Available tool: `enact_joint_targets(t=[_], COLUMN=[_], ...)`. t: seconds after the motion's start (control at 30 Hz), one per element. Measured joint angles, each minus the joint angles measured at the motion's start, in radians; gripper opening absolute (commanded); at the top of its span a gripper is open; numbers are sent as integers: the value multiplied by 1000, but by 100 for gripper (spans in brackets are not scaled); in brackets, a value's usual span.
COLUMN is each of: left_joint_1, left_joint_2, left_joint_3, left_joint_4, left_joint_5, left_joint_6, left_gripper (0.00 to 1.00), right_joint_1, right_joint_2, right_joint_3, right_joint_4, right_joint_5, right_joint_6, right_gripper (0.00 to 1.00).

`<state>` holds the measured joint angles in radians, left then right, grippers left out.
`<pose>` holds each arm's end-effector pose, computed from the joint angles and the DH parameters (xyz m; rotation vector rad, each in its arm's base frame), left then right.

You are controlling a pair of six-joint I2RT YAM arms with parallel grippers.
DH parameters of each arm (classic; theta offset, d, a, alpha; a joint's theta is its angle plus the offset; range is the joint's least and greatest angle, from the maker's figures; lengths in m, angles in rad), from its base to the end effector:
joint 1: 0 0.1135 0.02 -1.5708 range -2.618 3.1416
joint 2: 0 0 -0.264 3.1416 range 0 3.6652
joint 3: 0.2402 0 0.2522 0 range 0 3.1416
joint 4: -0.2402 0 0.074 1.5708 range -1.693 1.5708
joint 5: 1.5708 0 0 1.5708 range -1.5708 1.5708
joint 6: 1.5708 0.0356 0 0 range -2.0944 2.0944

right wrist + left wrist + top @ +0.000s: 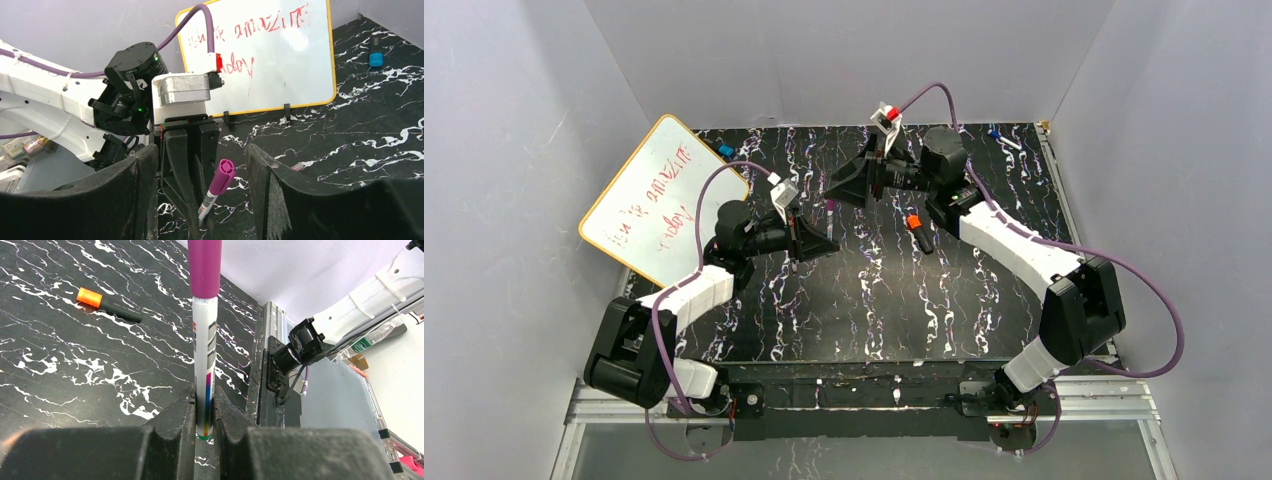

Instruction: Insert the pens into the pen caps

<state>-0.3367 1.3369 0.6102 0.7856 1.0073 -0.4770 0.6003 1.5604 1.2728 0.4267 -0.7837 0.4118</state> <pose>0.2492 -0.1191 0.2579 0.7606 1.5398 -1.3727 0.2890 0.2283 0.3793 -0.8360 1.4018 1.3544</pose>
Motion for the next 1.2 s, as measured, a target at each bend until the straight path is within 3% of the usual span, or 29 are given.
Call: enact_joint_targets(t=[0.43, 0.7, 0.9, 1.07, 1.2], left_joint_1=[-9, -11, -11, -11, -12], left_joint_2=[0, 0, 2, 2, 74], left_joint_3=[13, 14, 13, 16, 106], left_joint_4=[6, 13, 6, 3, -39], left_joint_5=[3, 3, 0, -5, 12], left_joint_6=[-18, -19, -18, -14, 0], left_gripper=[0, 0, 0, 0, 0], right_joint_1=[17, 18, 21, 24, 25], right_joint_2=[31, 38, 50, 50, 48], right_joint_3=[-27, -27, -27, -27, -26], right_joint_4=[3, 1, 2, -2, 5], right_joint_5=[33, 36, 28, 25, 68], right_joint_6=[-18, -23, -8, -10, -43], right_gripper=[62, 32, 4, 1, 1])
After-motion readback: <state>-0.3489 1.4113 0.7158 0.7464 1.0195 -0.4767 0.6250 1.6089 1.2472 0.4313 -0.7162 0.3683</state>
